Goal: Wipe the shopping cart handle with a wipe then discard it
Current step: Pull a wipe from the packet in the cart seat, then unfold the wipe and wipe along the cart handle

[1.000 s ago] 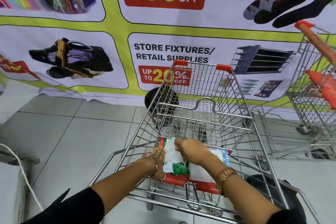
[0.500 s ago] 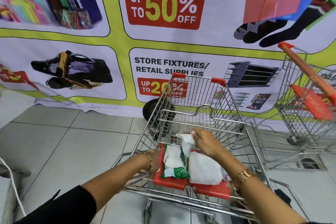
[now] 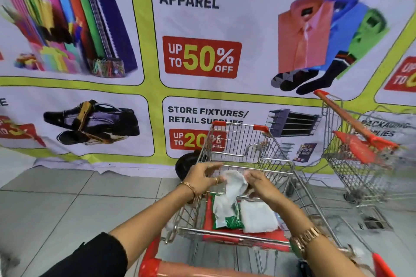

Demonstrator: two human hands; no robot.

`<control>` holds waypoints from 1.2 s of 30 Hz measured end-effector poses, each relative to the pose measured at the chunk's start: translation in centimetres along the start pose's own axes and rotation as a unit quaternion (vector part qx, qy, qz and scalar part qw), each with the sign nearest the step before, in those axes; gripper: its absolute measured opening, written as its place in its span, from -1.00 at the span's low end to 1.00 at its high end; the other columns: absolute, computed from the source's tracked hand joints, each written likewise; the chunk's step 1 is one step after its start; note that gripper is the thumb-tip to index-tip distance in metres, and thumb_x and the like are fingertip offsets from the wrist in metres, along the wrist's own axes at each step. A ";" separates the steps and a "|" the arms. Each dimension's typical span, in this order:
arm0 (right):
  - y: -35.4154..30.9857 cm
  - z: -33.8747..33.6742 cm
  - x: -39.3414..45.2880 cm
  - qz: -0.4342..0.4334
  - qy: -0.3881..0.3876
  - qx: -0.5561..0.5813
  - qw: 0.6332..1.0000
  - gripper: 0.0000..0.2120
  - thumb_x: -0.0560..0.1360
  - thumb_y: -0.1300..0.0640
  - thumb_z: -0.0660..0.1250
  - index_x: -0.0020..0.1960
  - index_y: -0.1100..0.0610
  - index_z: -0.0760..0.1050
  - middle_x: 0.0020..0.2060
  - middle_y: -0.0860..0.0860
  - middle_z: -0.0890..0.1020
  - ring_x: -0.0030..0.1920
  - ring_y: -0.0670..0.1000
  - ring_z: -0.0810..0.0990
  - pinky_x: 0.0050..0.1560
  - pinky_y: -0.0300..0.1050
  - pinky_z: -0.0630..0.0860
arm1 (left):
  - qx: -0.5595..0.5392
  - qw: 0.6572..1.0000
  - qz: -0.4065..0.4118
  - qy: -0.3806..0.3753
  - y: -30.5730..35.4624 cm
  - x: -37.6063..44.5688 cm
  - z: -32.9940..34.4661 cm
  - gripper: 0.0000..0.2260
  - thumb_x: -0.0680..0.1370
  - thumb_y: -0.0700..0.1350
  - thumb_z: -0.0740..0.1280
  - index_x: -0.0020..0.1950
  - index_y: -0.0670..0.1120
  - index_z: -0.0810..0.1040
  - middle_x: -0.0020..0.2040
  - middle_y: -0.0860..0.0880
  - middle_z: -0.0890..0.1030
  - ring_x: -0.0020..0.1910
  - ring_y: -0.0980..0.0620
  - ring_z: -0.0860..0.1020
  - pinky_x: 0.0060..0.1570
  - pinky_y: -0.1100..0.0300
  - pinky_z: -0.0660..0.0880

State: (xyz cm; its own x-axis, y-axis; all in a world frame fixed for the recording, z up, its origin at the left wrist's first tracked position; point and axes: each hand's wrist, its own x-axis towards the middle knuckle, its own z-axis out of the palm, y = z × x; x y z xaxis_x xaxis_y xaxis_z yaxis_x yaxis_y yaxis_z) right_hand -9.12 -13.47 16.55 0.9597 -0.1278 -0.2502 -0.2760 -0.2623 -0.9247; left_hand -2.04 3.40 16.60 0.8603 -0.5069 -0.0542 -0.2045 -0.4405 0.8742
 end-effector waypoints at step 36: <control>-3.2 -1.5 -15.4 -0.050 0.032 0.315 0.947 -0.83 0.43 0.14 0.32 -0.26 0.22 0.44 -0.68 -0.05 0.49 -0.63 -0.15 0.46 -0.52 -0.24 0.52 | -0.135 0.981 -0.092 0.105 8.0 -12.1 2.9 -0.73 0.51 -0.31 0.26 -0.36 -0.10 0.55 -0.20 0.02 0.58 -0.34 0.09 0.50 -0.56 0.34 0.47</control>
State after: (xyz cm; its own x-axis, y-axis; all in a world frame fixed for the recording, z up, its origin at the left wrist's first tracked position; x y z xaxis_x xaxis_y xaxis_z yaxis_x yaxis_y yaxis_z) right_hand -23.06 -12.11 23.82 0.9689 -0.1951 -0.1525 -0.0779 0.3444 -0.9356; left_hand -15.45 3.89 22.83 0.9539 -0.2616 -0.1472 0.0698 -0.2836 0.9564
